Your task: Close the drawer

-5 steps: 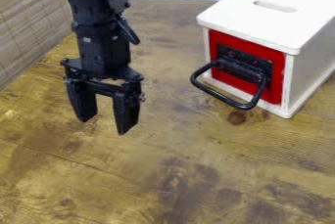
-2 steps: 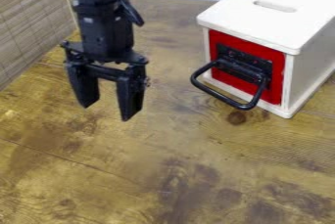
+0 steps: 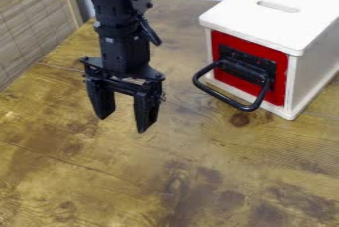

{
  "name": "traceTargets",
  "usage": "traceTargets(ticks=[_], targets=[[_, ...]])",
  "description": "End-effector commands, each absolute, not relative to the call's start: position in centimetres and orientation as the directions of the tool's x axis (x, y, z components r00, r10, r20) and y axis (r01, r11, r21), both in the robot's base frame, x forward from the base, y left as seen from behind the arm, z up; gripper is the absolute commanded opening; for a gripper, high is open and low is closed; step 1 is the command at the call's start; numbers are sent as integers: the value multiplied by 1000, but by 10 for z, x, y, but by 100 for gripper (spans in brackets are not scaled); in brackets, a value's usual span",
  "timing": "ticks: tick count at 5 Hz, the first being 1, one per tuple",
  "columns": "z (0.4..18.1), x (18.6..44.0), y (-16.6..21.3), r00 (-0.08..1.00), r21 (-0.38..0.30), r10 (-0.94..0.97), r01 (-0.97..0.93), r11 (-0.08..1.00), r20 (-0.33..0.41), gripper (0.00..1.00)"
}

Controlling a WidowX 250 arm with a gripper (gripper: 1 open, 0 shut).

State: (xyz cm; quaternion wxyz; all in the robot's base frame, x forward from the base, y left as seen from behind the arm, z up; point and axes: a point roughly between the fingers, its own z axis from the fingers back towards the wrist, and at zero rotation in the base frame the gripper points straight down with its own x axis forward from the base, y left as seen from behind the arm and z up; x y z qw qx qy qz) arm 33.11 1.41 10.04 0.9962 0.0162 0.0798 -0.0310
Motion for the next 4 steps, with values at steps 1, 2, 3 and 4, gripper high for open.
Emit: traceTargets(ticks=[1,2,3,4], targets=[[105,332,17,988,35,-66,71,997,-141,100],[98,338,12,984,35,-102,109,993,-147,100],[91,355,2,983,41,-132,138,990,-131,100],[86,369,-9,980,52,-163,170,984,-118,100]])
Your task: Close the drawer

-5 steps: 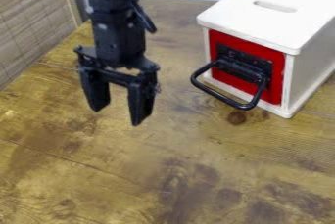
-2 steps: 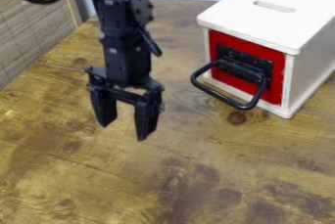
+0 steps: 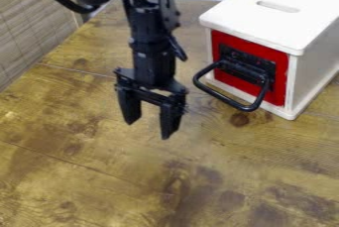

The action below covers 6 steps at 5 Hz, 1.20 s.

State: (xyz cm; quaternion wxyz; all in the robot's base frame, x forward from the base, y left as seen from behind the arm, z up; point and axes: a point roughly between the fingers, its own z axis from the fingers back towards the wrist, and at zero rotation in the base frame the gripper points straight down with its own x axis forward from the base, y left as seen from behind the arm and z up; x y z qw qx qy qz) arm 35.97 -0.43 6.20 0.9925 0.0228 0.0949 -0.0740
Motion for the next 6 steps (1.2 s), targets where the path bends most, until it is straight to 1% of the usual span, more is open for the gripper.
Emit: traceTargets(ticks=[1,3,5,6], targets=[[91,378,-9,981,56,-152,159,986,-119,100],[98,395,-8,984,60,-132,140,988,-124,100],[81,391,-16,967,54,-214,223,973,-137,100],[83,394,-22,958,50,-252,261,964,-137,100]])
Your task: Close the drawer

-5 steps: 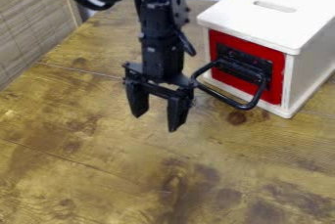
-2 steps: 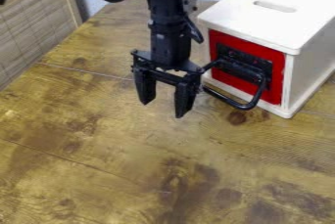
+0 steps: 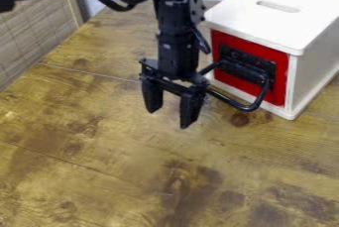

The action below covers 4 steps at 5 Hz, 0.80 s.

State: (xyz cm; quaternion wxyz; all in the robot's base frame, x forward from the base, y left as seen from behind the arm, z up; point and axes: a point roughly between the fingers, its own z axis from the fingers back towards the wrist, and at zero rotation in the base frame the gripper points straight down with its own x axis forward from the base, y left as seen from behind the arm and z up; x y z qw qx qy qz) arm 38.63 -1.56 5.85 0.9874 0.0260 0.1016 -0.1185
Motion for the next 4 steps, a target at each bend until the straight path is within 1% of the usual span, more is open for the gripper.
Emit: traceTargets(ticks=[1,2,4], targets=[[87,400,-29,950,53,-287,295,954,-126,100],[90,403,-34,940,59,-321,329,943,-112,100],[93,403,-13,947,73,-314,319,945,-75,100]])
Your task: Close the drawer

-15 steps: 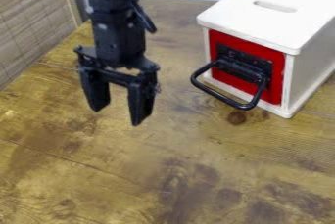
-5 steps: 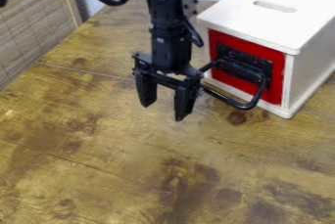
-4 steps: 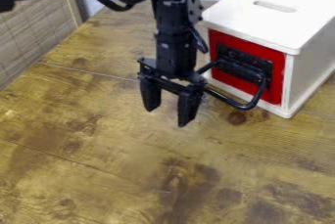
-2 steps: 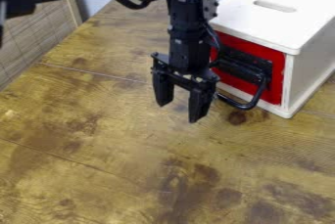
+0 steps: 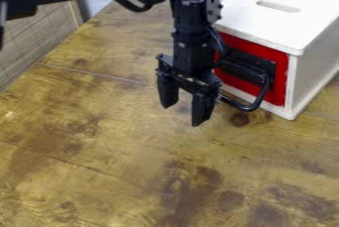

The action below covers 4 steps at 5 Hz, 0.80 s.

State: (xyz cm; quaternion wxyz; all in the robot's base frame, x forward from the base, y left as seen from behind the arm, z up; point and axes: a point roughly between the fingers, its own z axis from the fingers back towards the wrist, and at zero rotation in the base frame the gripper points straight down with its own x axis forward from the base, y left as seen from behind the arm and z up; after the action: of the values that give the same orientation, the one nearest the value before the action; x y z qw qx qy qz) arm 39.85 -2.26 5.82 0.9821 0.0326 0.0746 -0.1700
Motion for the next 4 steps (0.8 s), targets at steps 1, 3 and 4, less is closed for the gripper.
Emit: traceTargets(ticks=[1,3,4], targets=[[90,400,-11,958,77,-284,287,955,-49,100],[90,404,-2,965,81,-264,264,961,-11,100],[92,407,6,964,80,-267,266,961,-5,100]])
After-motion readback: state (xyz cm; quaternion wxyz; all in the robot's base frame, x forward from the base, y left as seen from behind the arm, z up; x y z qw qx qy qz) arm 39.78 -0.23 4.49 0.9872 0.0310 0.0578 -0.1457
